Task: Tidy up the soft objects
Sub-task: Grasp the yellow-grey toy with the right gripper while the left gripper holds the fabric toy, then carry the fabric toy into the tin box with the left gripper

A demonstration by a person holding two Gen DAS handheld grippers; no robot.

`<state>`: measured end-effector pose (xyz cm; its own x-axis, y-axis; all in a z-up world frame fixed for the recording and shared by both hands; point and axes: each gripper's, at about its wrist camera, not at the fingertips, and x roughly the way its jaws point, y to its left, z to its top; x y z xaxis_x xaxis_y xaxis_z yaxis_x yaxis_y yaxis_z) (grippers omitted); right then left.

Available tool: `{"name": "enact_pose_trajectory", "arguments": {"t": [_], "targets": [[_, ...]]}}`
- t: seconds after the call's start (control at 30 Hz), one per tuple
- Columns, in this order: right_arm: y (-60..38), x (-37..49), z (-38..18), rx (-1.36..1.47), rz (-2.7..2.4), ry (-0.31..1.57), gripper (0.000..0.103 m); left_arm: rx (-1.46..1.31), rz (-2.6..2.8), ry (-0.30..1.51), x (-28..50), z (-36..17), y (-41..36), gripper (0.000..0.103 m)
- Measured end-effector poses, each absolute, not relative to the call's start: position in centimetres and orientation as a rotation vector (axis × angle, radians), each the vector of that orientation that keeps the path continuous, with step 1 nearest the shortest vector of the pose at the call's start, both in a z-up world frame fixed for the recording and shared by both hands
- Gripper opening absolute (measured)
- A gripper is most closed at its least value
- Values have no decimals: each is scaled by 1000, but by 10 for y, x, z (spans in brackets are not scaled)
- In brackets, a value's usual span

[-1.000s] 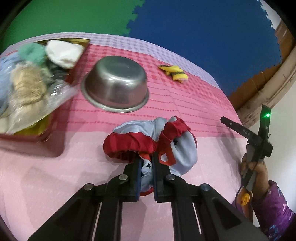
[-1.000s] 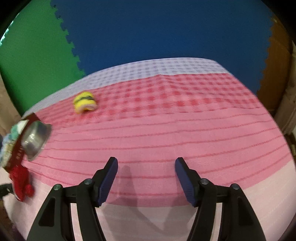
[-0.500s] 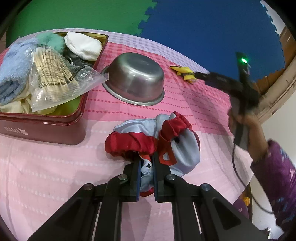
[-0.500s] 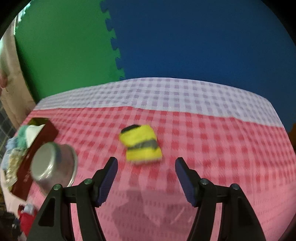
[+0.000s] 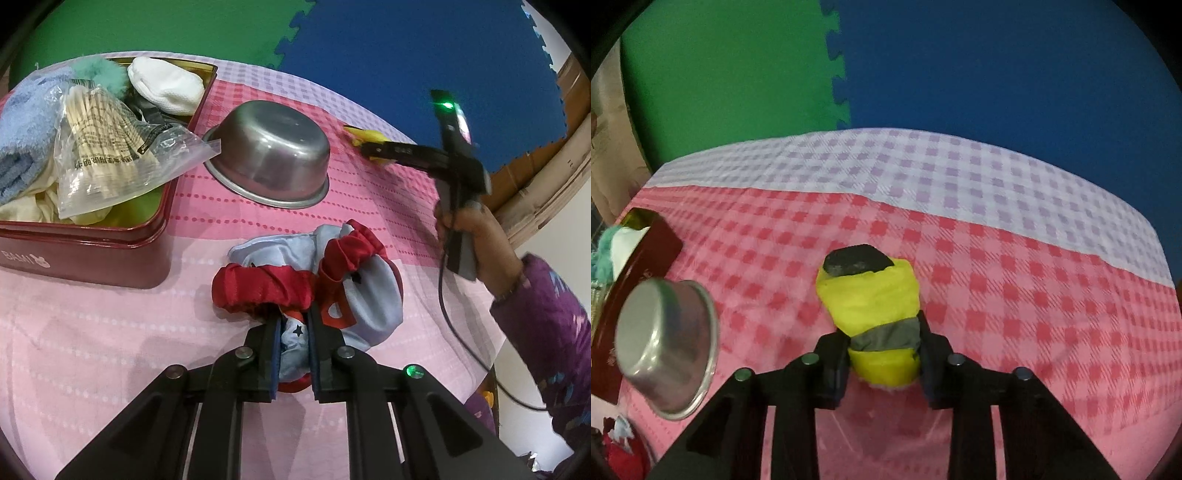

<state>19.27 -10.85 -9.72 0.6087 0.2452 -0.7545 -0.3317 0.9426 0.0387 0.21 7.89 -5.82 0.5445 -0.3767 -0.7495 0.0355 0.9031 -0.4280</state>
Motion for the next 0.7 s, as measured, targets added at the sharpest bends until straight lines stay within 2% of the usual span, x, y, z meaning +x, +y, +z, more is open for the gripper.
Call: {"name": "enact_pose_trajectory", "arguments": {"t": [0.37, 0.7], "targets": [[-118, 87, -94, -120, 246, 768, 30, -355, -221, 937, -10, -58, 73, 15], [-122, 79, -101, -111, 205, 769, 30, -295, -181, 917, -14, -47, 61, 12]]}}
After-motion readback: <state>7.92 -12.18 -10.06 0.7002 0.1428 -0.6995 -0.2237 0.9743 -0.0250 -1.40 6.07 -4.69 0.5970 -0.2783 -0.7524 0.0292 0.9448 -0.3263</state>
